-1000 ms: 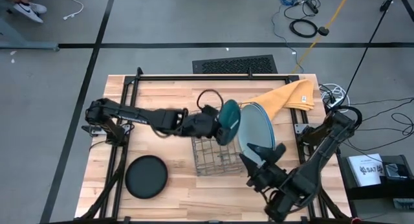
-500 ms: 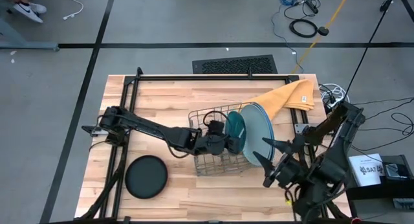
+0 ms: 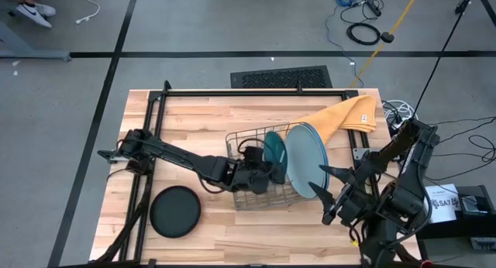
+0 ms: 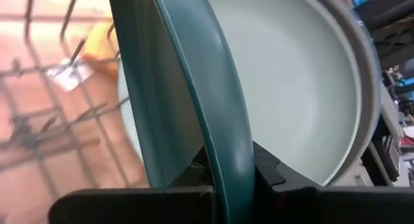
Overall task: Sort dishes
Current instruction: Put the dark green plate into the green dish rack
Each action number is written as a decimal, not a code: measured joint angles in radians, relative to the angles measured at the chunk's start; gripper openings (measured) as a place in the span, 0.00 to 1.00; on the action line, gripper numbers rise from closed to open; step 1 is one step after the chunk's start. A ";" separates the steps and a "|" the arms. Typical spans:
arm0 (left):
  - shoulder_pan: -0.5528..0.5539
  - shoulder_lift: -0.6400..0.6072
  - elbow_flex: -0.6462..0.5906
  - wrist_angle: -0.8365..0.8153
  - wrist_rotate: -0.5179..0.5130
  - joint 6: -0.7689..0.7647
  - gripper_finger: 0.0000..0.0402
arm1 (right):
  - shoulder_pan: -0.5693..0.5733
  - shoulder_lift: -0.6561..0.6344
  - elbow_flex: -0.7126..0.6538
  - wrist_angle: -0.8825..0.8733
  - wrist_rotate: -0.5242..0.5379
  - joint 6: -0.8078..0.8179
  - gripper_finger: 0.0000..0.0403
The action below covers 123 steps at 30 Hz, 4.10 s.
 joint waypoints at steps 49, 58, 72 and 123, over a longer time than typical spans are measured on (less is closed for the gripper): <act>-0.007 0.176 0.104 0.031 -0.021 -0.166 0.06 | 0.001 -0.008 0.000 -0.034 0.001 0.007 0.63; 0.003 0.195 0.103 0.045 -0.017 -0.117 0.06 | 0.001 -0.008 0.000 -0.034 0.001 0.007 0.63; 0.022 0.195 0.103 0.187 0.022 0.019 0.25 | 0.001 -0.008 0.000 -0.034 0.001 0.010 0.63; 0.068 0.205 0.102 0.317 0.192 0.280 0.26 | 0.001 -0.008 0.000 -0.034 0.001 0.015 0.63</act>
